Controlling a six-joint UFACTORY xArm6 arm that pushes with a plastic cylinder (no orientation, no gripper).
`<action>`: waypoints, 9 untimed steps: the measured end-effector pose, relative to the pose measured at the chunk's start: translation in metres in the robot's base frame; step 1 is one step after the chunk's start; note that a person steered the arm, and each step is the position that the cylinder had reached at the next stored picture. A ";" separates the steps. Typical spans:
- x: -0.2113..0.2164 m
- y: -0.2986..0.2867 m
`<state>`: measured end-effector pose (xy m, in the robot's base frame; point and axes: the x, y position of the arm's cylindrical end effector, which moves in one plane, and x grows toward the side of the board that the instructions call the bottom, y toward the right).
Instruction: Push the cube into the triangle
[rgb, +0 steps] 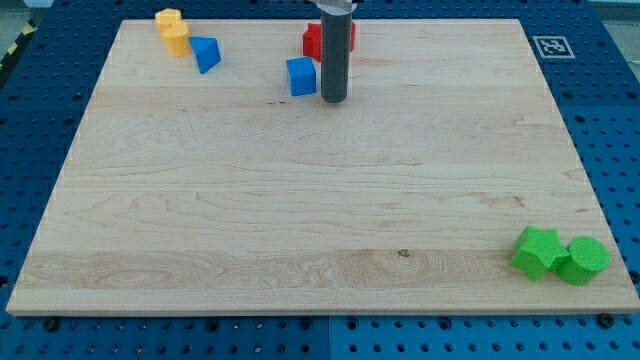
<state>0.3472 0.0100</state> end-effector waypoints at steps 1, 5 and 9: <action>-0.017 -0.042; -0.053 -0.068; -0.070 -0.124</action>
<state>0.2770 -0.1141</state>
